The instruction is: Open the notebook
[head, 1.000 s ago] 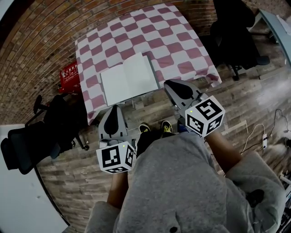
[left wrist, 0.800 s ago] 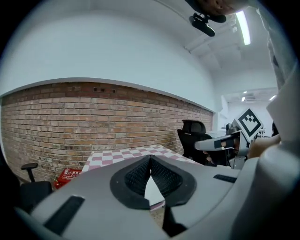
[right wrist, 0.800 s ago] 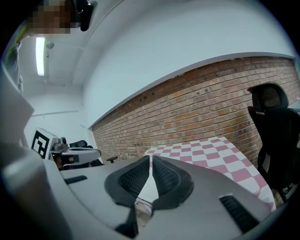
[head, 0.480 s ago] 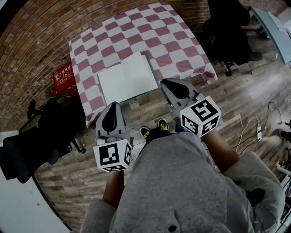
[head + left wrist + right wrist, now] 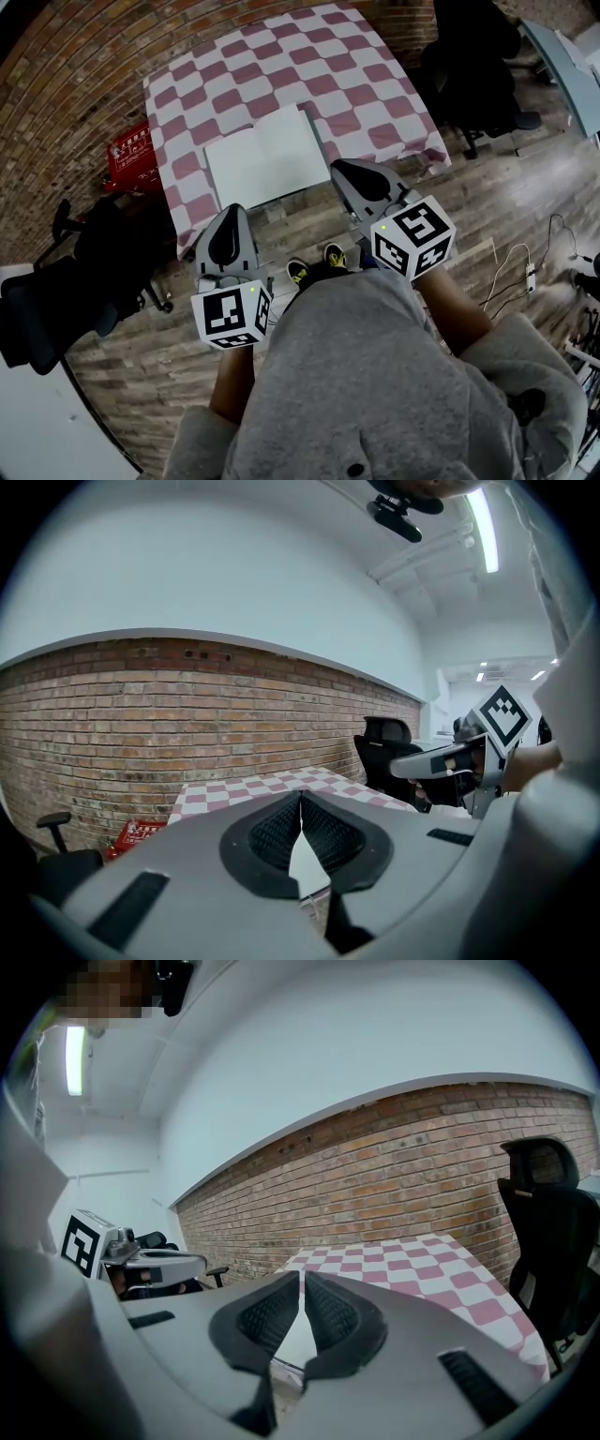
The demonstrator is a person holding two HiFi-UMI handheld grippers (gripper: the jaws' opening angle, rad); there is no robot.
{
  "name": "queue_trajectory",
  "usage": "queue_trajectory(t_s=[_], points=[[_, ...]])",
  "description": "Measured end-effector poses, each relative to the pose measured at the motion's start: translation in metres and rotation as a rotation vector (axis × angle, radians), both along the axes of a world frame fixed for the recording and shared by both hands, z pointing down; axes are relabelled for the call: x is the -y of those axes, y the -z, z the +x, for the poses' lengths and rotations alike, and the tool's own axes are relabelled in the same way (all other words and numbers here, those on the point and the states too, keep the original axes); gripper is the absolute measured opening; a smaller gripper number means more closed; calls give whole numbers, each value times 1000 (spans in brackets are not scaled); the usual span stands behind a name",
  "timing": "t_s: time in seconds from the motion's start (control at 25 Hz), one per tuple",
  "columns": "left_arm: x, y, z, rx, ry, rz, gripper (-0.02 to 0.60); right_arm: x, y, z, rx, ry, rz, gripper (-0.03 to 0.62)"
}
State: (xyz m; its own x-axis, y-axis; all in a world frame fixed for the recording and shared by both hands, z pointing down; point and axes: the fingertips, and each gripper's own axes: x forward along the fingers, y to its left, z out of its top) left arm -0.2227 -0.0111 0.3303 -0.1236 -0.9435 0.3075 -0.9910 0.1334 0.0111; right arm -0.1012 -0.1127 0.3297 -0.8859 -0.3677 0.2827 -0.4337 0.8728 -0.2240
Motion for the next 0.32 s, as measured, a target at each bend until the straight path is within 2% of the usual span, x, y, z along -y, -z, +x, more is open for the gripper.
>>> queue_trajectory(t_s=[0.32], points=[[0, -2, -5, -5, 8, -6, 11, 6, -2, -5, 0, -6, -7, 36]])
